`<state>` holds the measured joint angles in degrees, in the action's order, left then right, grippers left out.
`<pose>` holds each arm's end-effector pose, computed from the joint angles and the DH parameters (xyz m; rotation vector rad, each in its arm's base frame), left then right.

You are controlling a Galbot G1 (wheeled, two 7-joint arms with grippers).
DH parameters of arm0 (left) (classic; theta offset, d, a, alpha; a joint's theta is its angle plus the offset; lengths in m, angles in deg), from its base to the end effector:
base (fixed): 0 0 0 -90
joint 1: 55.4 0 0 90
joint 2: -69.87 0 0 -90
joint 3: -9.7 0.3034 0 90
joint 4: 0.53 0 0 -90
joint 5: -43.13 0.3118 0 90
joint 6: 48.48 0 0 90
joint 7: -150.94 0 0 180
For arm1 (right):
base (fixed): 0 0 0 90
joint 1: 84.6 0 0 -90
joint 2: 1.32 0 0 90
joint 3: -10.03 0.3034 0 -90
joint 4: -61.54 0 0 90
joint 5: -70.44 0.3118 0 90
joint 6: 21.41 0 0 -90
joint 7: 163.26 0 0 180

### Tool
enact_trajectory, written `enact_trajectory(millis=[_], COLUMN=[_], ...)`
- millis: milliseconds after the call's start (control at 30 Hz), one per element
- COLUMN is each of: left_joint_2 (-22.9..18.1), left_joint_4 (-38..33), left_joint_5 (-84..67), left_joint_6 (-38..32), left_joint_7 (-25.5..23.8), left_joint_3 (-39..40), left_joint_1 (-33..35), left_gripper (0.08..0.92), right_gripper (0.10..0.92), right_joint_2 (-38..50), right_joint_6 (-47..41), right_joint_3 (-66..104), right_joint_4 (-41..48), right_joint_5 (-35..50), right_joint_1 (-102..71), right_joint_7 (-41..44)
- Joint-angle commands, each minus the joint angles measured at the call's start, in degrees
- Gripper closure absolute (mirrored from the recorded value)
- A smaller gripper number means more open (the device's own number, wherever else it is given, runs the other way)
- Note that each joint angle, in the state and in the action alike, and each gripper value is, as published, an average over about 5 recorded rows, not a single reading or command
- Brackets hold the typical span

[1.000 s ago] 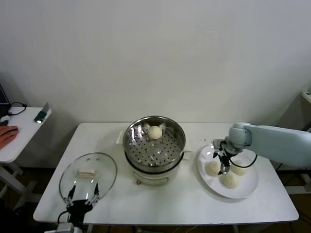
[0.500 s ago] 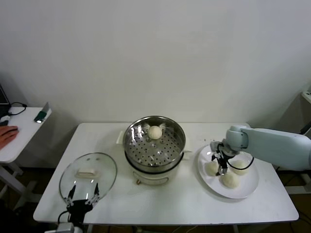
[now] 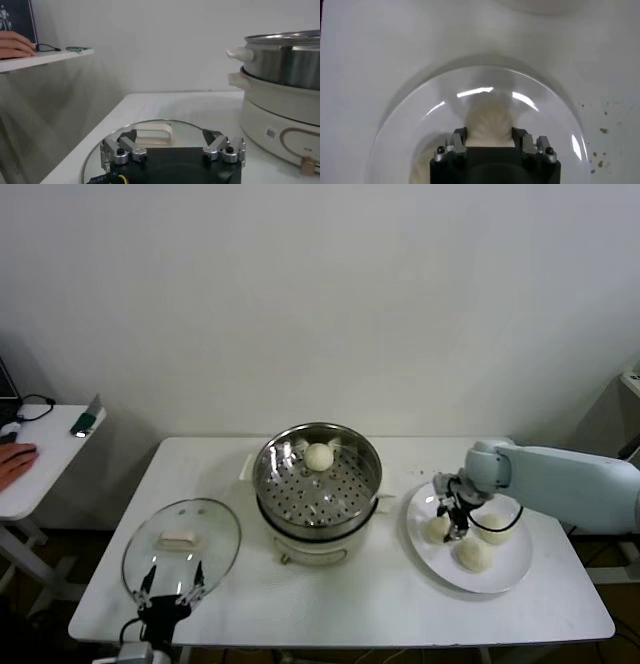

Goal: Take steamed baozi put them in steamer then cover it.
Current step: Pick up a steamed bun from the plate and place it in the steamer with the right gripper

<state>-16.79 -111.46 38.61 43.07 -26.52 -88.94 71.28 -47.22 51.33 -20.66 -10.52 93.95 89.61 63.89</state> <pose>0.1179 0.0549 -0.3237 0.2288 -2.8403 -0.0726 0.4467 -0.0948 -0.1975 1.2483 -1.2916 1.2968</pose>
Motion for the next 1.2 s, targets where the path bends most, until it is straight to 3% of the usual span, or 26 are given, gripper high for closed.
enact_trajectory(millis=[33,333,533,833,1200], left_joint_2=[0.0,0.2,0.4,0.5,0.5], left_joint_4=[0.2,0.4,0.3,-0.2,-0.2], left_joint_5=[0.1,0.3,0.3,0.3,0.3], left_joint_6=[0.0,0.5,0.6,0.6,0.6], left_joint_7=[0.0,-0.1,0.2,0.9,0.9], left_joint_3=[0.0,0.2,0.4,0.3,0.0], left_joint_1=[-0.1,-0.8,-0.9,-0.8,-0.8], left_gripper=[0.177,0.177,0.177,0.177,0.177], right_gripper=[0.414,0.414,0.414,0.412,0.414], right_joint_2=[-0.1,-2.7,-6.6,-15.2,-29.8], right_joint_6=[1.4,4.7,3.3,-2.7,-5.3], right_joint_3=[-4.9,-14.9,-13.0,-1.5,0.4], right_joint_4=[-1.5,-5.2,-8.4,-14.2,-9.1], right_joint_5=[2.8,11.6,19.4,29.2,27.4], right_joint_1=[10.6,36.7,46.3,41.9,29.0], right_joint_7=[2.3,9.1,10.0,4.2,-0.5])
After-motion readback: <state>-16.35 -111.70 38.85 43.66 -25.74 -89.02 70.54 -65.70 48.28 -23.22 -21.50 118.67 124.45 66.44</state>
